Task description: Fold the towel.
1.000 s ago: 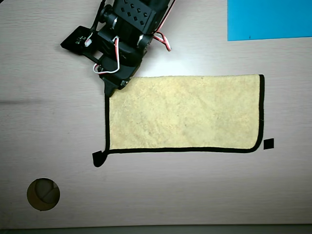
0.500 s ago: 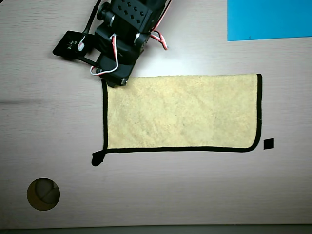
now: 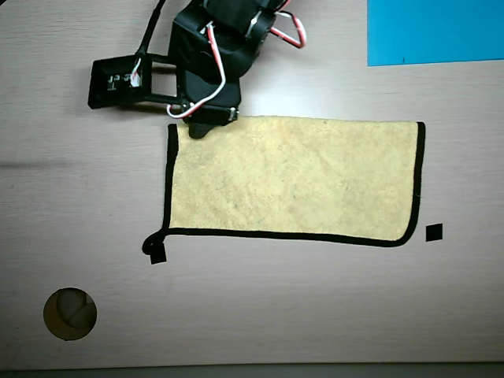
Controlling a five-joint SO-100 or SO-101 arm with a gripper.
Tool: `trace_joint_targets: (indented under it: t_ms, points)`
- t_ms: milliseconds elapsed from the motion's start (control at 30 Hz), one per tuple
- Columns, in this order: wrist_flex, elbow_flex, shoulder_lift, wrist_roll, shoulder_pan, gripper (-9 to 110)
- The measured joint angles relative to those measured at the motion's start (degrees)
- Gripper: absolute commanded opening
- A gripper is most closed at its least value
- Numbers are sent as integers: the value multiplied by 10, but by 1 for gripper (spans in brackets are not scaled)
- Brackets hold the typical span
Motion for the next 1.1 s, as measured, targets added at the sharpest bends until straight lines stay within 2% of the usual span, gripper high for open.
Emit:
trace_joint_targets:
  t_ms: [267, 567, 1100]
  points:
    - [25, 17, 89, -68, -67, 0]
    - [99, 36, 178, -85, -164, 0]
    - [127, 33, 202, -123, -344, 0]
